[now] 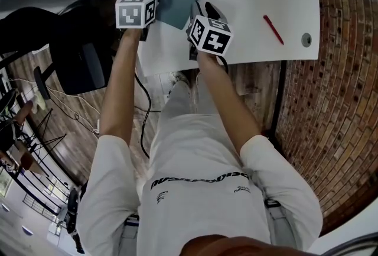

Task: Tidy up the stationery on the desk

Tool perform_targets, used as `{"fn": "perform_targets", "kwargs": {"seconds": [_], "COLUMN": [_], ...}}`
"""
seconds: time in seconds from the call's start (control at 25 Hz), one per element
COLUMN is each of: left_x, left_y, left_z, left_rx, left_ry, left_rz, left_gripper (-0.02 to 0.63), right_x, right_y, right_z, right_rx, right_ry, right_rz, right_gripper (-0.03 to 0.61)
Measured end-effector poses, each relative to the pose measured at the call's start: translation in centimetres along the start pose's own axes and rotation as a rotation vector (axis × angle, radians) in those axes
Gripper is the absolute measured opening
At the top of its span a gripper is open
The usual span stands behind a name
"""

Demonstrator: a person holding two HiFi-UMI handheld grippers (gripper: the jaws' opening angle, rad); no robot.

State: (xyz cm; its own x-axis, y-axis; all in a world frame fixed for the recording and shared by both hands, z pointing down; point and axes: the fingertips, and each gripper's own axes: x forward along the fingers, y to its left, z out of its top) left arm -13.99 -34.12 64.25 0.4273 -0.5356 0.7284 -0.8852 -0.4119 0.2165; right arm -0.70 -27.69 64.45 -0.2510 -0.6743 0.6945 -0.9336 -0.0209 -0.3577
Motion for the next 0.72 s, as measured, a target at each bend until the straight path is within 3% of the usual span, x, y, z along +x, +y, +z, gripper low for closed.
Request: {"fn": "perform_targets", "kwargs": {"seconds": [0.72], "left_x": [3.7], "left_y": [0.2], "left_z": [-2.3], "left_rx": [-0.071], "left_ry": [0.118], "left_rz": [-0.122], "left_gripper": [0.152], "right_x": [4.1], "right_y": [0.2], "right_z": [-2.2], "right_rx": [-0.026], "right_ry": [0.117], "right_rz": [0.022], "right_gripper": [0.147]}}
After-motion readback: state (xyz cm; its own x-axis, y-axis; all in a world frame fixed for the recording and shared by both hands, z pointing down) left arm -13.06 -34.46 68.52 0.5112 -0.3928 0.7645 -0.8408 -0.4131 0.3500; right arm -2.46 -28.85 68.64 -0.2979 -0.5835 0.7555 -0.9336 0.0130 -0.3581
